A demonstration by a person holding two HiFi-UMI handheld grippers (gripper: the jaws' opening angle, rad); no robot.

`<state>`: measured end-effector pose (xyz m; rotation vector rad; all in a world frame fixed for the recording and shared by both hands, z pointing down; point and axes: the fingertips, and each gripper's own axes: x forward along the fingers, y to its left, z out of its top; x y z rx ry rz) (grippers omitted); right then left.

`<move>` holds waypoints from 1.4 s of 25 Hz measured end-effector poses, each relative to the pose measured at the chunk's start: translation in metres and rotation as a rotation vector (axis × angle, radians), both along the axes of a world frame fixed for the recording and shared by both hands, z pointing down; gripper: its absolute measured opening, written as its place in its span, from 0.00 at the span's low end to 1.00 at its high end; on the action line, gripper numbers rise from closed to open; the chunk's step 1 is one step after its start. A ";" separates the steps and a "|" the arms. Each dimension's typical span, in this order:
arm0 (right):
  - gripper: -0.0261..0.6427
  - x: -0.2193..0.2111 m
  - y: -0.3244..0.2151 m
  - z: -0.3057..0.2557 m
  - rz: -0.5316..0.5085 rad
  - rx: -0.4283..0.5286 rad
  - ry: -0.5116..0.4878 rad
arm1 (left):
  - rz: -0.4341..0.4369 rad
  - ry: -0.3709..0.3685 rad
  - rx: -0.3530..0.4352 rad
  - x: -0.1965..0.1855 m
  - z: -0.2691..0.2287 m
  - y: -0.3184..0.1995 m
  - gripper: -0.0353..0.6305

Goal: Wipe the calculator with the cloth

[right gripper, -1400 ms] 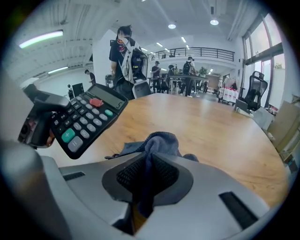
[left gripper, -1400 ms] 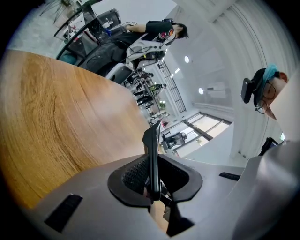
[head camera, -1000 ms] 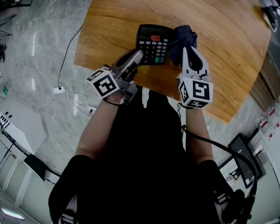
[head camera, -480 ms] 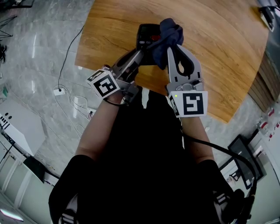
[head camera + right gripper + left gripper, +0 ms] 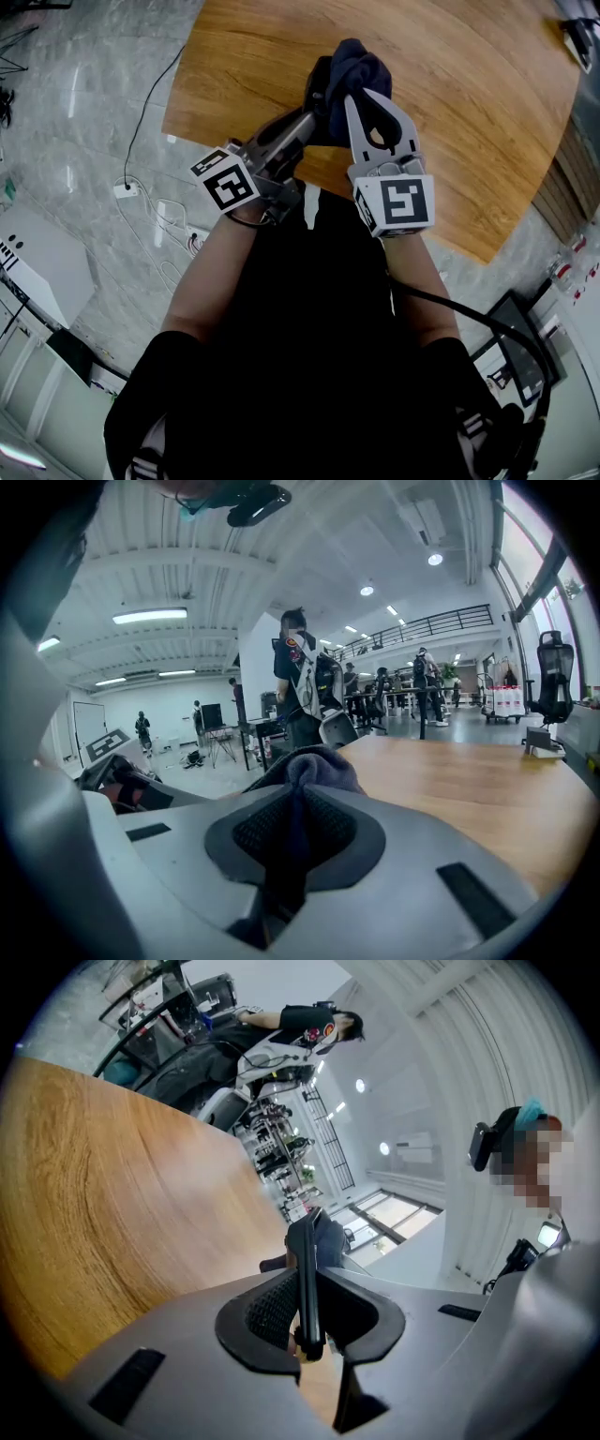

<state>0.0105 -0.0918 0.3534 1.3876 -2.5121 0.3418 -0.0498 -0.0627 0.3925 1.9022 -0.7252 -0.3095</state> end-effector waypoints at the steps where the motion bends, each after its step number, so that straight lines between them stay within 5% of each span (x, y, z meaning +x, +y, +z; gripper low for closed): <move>1: 0.09 0.006 -0.001 0.002 0.017 -0.004 0.000 | -0.006 0.006 -0.003 -0.001 0.000 -0.001 0.16; 9: 0.09 0.053 -0.009 0.014 0.137 -0.041 0.030 | -0.031 0.034 -0.002 -0.004 -0.005 -0.003 0.16; 24: 0.09 -0.034 0.044 -0.003 -0.069 -0.052 -0.052 | -0.090 0.053 -0.030 -0.012 -0.002 -0.005 0.16; 30: 0.09 -0.032 0.055 0.003 -0.090 -0.065 -0.060 | -0.114 0.067 -0.031 -0.015 -0.004 -0.007 0.16; 35: 0.09 -0.006 0.046 0.014 -0.009 -0.064 -0.030 | -0.097 0.062 -0.016 -0.016 -0.007 -0.008 0.16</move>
